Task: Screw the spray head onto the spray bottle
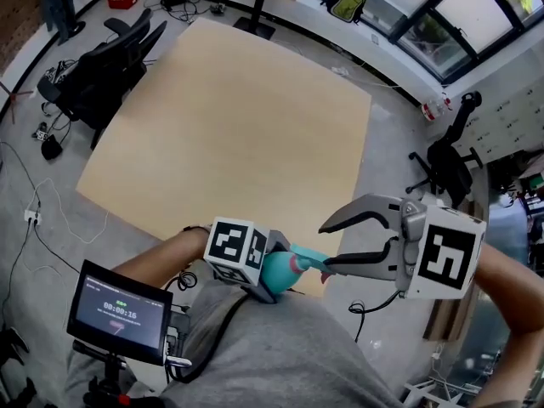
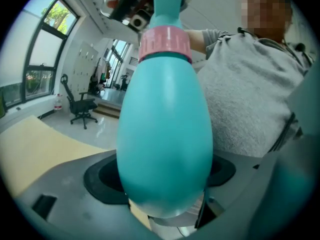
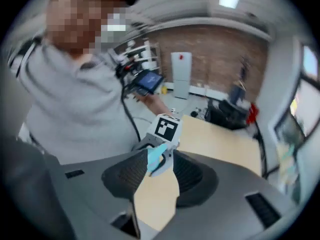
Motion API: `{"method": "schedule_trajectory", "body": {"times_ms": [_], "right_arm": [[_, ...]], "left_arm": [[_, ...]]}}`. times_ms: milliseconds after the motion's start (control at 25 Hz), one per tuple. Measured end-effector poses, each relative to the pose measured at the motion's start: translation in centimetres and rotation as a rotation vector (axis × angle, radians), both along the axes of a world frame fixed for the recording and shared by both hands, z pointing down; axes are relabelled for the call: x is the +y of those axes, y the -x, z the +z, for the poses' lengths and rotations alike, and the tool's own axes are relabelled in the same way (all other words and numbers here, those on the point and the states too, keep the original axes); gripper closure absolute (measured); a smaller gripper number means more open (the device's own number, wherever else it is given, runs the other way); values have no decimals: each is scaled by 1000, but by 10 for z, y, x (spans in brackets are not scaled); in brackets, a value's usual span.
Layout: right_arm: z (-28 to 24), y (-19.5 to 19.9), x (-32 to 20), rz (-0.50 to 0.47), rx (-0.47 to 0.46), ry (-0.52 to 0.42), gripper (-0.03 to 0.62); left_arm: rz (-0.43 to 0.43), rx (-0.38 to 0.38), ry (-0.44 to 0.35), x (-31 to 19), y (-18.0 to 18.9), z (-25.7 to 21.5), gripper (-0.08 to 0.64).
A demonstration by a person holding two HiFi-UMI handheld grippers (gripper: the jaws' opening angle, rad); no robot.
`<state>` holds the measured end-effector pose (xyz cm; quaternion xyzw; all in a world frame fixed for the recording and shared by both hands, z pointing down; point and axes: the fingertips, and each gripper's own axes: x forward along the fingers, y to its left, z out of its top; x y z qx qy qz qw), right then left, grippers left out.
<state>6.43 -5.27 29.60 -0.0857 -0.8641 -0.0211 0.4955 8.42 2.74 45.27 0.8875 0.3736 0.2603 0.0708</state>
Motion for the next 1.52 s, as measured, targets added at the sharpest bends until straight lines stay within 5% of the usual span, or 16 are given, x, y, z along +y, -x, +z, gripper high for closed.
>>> {"method": "schedule_trajectory", "body": {"times_ms": [80,160,440,760,840,1040,1360,1520], "right_arm": [[1,-7,0,-340,62,-296,449],[6,-13,2,-579,148,-469,449],[21,8,33,-896,168,-501,411],[66,0,55,-1095,221,-468,396],[76,-3,61,-1075,239,-413,407],[87,11,45,-802,321,-242,448],[106,27,16,-225,382,55,448],[105,26,14,-152,387,104,448]], "left_arm": [[58,80,-12,4,1,-4,149],[119,142,-16,8,2,-7,149],[305,167,10,15,6,-11,149],[414,136,-9,20,2,-1,149],[424,125,-18,20,1,1,149],[376,95,13,7,16,11,149],[195,-36,55,-8,26,28,149],[161,-65,30,-10,24,28,149]]}}
